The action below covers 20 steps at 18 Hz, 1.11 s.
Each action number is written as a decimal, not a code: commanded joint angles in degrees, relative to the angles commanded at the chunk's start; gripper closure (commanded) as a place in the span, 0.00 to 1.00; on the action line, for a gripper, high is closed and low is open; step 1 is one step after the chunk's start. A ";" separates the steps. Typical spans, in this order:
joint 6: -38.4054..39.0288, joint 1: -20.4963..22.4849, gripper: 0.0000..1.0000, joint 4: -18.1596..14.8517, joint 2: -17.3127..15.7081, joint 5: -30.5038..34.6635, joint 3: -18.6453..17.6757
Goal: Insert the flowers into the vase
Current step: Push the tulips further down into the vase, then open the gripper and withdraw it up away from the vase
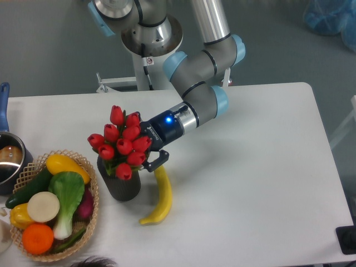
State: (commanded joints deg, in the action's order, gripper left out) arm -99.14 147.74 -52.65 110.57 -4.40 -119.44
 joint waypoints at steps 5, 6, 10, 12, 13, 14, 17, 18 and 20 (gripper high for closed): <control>0.00 0.26 0.00 0.09 -0.26 2.63 -0.26; 0.00 0.44 0.00 0.17 -0.53 4.20 -0.26; 0.88 2.19 0.00 0.00 -2.98 8.17 -0.79; 1.93 3.59 0.00 -0.09 -5.26 8.87 -1.58; 2.19 4.47 0.00 -0.17 -6.41 10.88 -1.93; 2.46 5.35 0.00 -0.18 -7.55 13.60 -2.46; 6.05 8.69 0.00 -0.09 -11.59 21.42 -2.20; 7.72 10.35 0.00 -0.09 -12.65 23.27 -1.85; 9.49 13.96 0.00 -0.09 -13.80 25.83 -0.97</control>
State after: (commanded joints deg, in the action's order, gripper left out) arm -89.65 161.70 -52.73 96.77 21.43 -120.42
